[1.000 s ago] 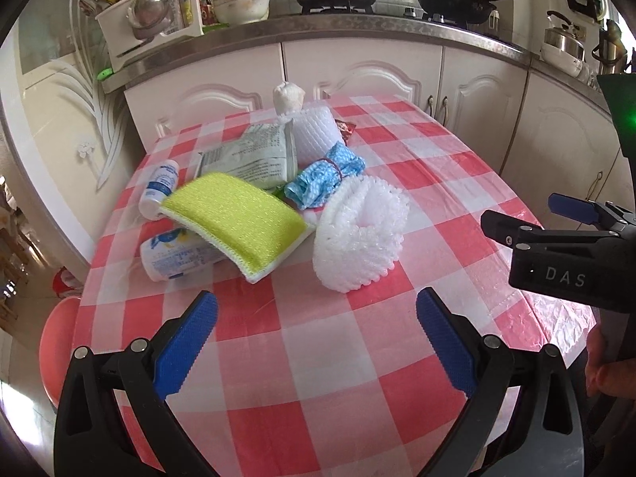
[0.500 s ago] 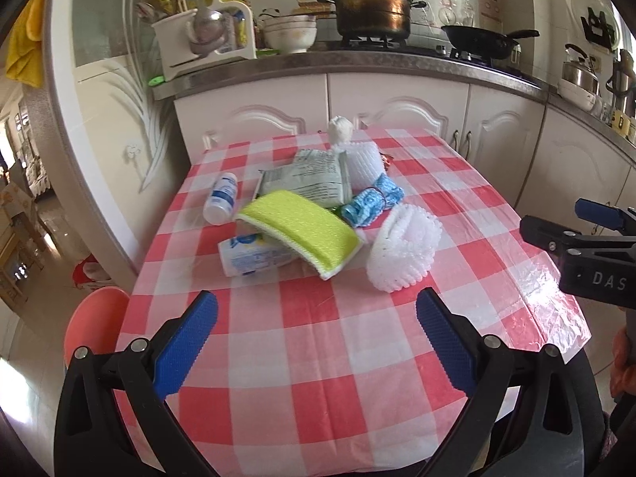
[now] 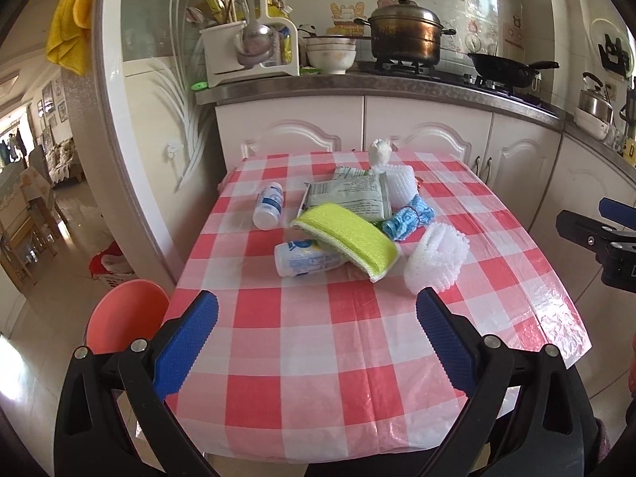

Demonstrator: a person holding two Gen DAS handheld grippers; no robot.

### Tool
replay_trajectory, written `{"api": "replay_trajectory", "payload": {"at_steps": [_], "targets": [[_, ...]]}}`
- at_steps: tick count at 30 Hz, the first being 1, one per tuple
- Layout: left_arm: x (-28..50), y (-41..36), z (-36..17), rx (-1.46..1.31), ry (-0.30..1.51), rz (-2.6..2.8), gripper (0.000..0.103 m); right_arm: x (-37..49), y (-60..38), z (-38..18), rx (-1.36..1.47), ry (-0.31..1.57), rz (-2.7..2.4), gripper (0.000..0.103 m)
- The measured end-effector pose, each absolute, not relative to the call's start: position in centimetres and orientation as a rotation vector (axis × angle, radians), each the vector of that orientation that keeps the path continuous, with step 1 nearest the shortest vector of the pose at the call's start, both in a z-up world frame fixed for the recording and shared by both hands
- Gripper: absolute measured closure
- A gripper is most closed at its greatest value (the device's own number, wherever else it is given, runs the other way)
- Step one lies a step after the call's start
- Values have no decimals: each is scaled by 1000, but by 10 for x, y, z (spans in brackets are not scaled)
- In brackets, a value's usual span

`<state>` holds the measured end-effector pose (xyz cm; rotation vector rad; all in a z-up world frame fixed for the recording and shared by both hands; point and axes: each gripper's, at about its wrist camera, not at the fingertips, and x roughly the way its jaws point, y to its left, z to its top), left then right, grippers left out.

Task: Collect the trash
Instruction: 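Grasp the white bottle with the left tool while the right tool grasps the white foam sleeve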

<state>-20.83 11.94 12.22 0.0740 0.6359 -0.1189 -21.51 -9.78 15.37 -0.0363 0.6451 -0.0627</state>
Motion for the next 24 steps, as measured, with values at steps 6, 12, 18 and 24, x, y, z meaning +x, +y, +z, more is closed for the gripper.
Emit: {"api": "replay_trajectory", "payload": {"at_steps": [6, 12, 18, 24], "targets": [[-207, 138, 126, -6, 632, -152, 5, -224, -100, 165, -18, 600, -53, 4], [-179, 167, 130, -90, 621, -196, 5, -225, -114, 168, 73, 523, 17, 4], [-115, 197, 123, -180, 656, -228, 5, -200, -124, 149, 189, 545, 158, 4], [-46, 219, 101, -289, 715, -243, 5, -168, -121, 117, 288, 634, 280, 4]]}}
